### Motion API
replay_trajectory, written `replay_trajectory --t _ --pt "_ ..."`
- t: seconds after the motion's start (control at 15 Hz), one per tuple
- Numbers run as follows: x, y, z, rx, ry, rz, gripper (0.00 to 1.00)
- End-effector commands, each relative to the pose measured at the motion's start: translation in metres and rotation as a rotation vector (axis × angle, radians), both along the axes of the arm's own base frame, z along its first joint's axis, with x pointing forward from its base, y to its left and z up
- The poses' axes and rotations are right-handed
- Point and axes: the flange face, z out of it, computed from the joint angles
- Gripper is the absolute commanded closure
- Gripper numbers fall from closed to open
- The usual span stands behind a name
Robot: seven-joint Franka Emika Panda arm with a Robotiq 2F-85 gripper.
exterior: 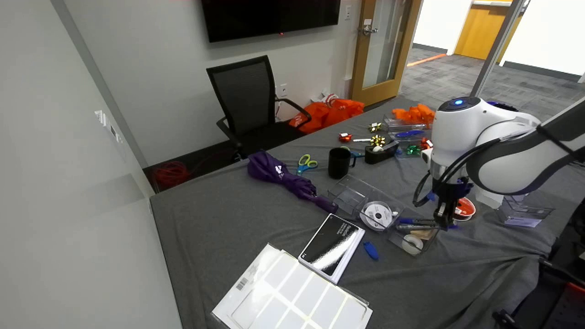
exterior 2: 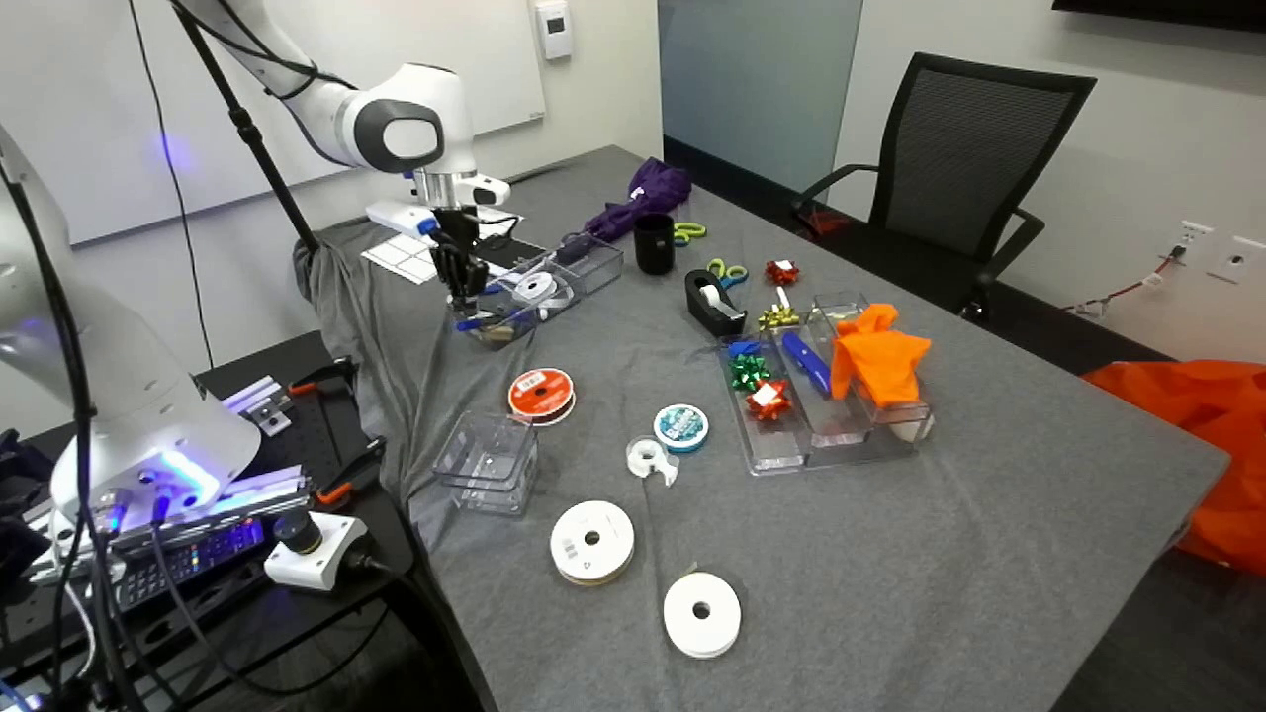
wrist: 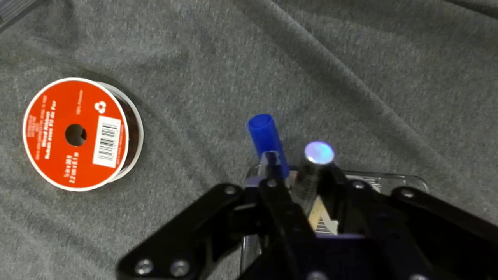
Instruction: Take the marker out of the clear container at the front on the right and put it in the container on the left.
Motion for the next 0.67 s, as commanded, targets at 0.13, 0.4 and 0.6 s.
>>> replay_trajectory --t 0.13,0.4,0.6 --pt "-0.017 -0.003 -0.004 -0.038 0.016 0.046 0.23" --pt "-0.026 -0.008 -0.003 -0.055 0.016 0.071 0.0" --pt "-0.034 -0.013 0.004 -0.075 0.023 0.091 0.0"
